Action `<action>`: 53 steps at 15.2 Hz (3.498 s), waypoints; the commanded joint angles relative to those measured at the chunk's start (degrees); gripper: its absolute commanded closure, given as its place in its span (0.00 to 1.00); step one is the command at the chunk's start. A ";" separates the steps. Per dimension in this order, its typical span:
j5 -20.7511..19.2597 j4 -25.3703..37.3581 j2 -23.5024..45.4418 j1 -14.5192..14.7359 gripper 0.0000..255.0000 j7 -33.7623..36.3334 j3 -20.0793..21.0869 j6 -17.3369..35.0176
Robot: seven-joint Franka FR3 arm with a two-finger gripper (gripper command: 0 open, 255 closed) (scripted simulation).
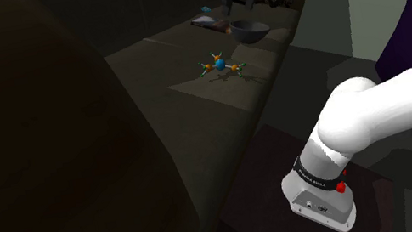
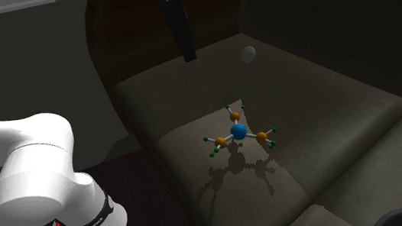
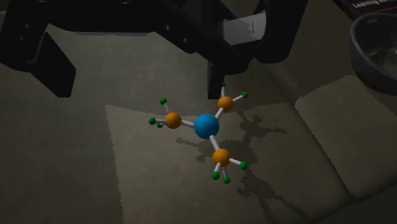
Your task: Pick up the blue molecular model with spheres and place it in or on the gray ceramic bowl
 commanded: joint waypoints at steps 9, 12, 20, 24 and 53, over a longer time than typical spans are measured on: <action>-4.05 -6.98 7.45 1.69 0.00 -14.18 -6.74 8.29; -5.62 -8.61 11.39 2.09 0.00 -19.36 -9.10 11.64; -7.48 -12.28 16.74 2.27 0.00 -24.49 -11.76 18.45; -7.76 -14.43 17.55 2.13 0.00 -24.44 -12.11 21.43; -7.04 -6.53 15.72 2.38 1.00 -25.13 -11.36 11.72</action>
